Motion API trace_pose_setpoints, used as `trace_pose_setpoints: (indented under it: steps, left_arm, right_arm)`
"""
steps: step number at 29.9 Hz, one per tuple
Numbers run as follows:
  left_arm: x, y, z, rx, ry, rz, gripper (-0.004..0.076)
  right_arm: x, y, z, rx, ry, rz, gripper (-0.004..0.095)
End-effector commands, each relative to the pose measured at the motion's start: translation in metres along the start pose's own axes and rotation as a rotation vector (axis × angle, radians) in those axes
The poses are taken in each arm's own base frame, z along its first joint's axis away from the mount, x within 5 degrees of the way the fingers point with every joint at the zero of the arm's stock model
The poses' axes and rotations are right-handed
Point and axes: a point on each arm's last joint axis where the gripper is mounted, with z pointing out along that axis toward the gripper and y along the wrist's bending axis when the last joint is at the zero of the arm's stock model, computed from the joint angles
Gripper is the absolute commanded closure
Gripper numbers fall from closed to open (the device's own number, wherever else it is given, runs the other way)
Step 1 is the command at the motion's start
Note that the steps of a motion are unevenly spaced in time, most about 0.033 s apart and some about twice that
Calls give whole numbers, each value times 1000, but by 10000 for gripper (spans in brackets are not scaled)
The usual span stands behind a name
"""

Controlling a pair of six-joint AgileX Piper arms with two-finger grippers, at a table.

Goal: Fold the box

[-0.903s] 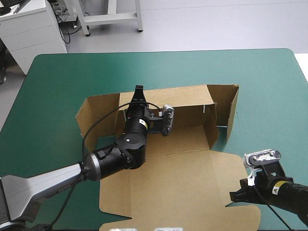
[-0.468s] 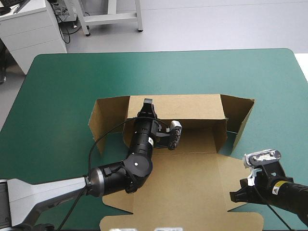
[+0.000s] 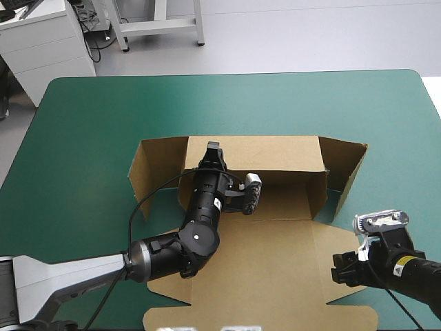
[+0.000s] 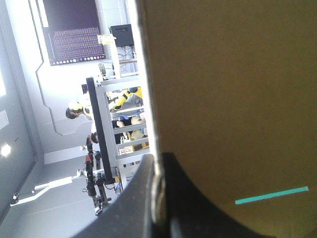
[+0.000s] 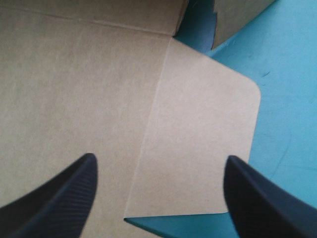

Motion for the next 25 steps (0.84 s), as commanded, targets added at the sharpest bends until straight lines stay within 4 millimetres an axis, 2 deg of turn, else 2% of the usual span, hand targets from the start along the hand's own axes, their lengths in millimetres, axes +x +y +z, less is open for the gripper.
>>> trace_pose_setpoints:
  steps: [1, 7, 12, 16, 19, 22, 25]
  left_arm:
    - [-1, 16, -8, -62, -36, -10, 756]
    - [-1, 16, -8, -62, -36, -10, 756]
    - [2, 17, -8, -75, -2, -11, 756]
    - [3, 18, -8, -82, 17, -12, 756]
    - [3, 18, -8, -81, 13, -12, 756]
    - [3, 18, -8, -81, 13, -12, 756]
    - [3, 18, -8, -81, 13, -12, 756]
  right_arm:
    - [-24, -2, -25, 64, -131, 13, 33]
    - [-65, -12, -63, 243, -192, 23, 34]
    - [-117, -16, -74, 338, -213, 28, 35]
    - [-163, -18, -71, 363, -204, 15, 35]
    - [-198, -26, -58, 366, -144, 16, 35]
    - [-230, -41, -46, 295, -125, 39, 35]
    - [-253, -63, -36, 193, -152, 112, 35]
